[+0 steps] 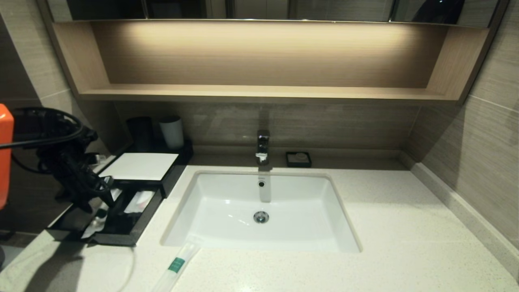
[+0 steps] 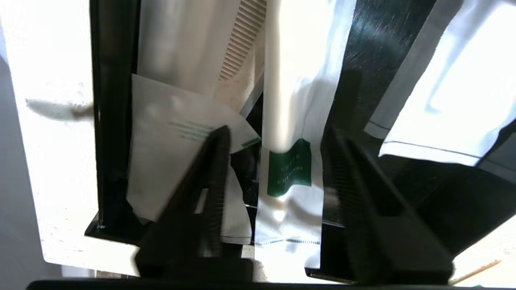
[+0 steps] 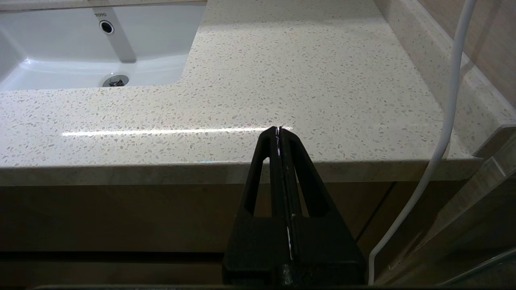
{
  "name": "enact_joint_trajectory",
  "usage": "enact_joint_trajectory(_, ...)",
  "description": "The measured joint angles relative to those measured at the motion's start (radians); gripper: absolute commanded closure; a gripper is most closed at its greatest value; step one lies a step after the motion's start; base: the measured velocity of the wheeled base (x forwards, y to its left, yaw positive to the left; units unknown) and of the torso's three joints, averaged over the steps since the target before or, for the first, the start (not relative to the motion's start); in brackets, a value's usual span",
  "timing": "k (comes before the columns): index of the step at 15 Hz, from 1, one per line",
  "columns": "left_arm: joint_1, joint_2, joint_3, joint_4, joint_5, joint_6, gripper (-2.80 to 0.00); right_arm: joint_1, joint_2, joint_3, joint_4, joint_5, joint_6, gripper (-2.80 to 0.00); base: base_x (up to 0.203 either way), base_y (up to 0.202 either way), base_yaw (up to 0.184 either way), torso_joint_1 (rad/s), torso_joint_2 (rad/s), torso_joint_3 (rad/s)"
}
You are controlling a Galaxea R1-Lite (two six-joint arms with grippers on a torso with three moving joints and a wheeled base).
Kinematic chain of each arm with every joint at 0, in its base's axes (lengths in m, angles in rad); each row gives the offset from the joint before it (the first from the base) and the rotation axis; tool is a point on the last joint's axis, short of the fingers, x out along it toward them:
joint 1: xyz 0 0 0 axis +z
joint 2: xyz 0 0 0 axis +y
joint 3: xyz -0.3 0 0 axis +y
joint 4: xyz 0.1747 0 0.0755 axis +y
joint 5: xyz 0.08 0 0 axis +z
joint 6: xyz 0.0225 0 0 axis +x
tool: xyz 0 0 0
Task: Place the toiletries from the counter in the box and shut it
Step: Place the bathroom toiletry into the drawer, then pick up the bathroom toiletry
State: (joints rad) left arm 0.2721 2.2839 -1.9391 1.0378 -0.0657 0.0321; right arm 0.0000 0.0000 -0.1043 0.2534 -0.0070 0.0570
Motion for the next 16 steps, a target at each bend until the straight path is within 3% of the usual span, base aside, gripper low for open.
enact_joint_trajectory(5, -0.017, -0.061, 0.000, 0.039, -0.008, -0.001, -2.80, 0.000, 0.000, 0.000, 0.000, 0.000, 0.000, 0.00, 0.000, 0.000, 0.000, 0.000, 0.00, 0.000)
enact_joint_trajectory(6, -0.024, -0.083, 0.000, 0.052, -0.010, -0.003, 0.00, 0.000, 0.000, 0.000, 0.000, 0.000, 0.000, 0.00, 0.000, 0.000, 0.000, 0.000, 0.00, 0.000)
enact_joint_trajectory(11, -0.070, -0.240, 0.021, 0.196, -0.027, -0.011, 0.00, 0.000, 0.000, 0.000, 0.000, 0.000, 0.000, 0.00, 0.000, 0.000, 0.000, 0.000, 0.00, 0.000)
enact_joint_trajectory(13, -0.099, -0.337, 0.096, 0.241, -0.052, -0.004, 0.00, 0.000, 0.000, 0.000, 0.000, 0.000, 0.000, 0.00, 0.000, 0.000, 0.000, 0.000, 0.00, 0.000)
enact_joint_trajectory(16, -0.211, -0.478, 0.257, 0.261, -0.067, -0.005, 0.00, 0.000, 0.000, 0.000, 0.000, 0.000, 0.000, 0.00, 0.000, 0.000, 0.000, 0.000, 0.00, 0.000)
